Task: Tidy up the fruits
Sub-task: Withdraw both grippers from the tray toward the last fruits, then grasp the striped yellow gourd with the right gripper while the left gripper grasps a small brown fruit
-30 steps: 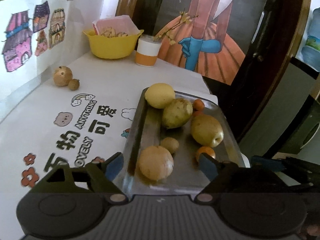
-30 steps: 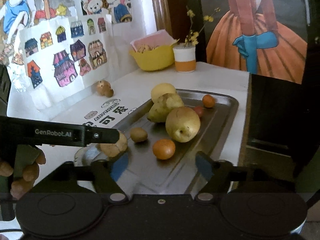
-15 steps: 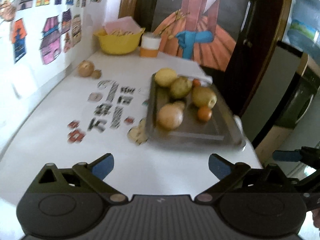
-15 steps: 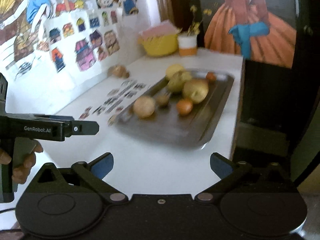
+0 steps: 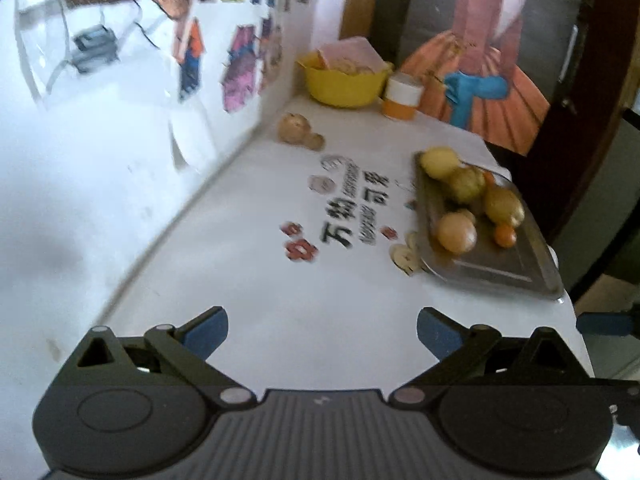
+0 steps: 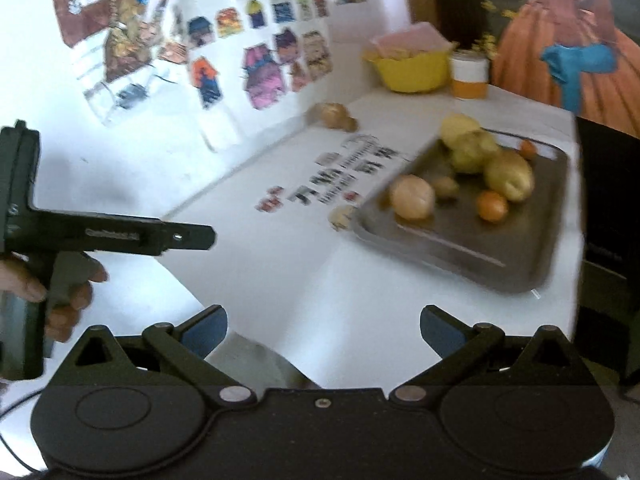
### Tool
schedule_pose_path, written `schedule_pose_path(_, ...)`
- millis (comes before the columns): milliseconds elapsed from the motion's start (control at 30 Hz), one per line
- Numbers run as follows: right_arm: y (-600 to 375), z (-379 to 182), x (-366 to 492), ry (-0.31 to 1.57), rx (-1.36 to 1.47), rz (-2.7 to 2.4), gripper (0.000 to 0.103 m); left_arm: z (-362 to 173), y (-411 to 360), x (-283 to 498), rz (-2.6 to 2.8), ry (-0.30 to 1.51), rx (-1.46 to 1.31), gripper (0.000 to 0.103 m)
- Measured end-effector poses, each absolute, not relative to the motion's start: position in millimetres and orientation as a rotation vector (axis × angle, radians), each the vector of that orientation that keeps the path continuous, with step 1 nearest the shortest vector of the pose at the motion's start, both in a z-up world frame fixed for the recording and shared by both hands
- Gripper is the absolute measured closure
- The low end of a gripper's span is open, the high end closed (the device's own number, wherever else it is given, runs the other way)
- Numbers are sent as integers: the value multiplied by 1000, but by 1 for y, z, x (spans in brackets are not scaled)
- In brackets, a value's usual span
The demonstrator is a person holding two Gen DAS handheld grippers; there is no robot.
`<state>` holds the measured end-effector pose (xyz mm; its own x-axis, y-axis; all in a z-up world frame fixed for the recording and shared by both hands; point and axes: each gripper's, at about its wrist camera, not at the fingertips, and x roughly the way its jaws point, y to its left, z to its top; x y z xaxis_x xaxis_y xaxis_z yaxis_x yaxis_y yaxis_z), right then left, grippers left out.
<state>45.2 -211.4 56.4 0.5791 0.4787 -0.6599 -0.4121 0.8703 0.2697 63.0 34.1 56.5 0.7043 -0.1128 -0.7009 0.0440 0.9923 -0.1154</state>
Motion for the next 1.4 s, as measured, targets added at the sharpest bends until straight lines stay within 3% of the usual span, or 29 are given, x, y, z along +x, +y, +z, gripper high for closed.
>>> schedule_pose_path(467,-195,130,148,688,64,603,1,95,28,129,-11,653,-45,0)
schedule_pose_path(867,-171,147,255,623,6,596,1,80,20,200,-23,539,19,0)
schedule_pose_path(1400,-109,60,447,862,24,672,1,10,27,319,-46,568,-118,0)
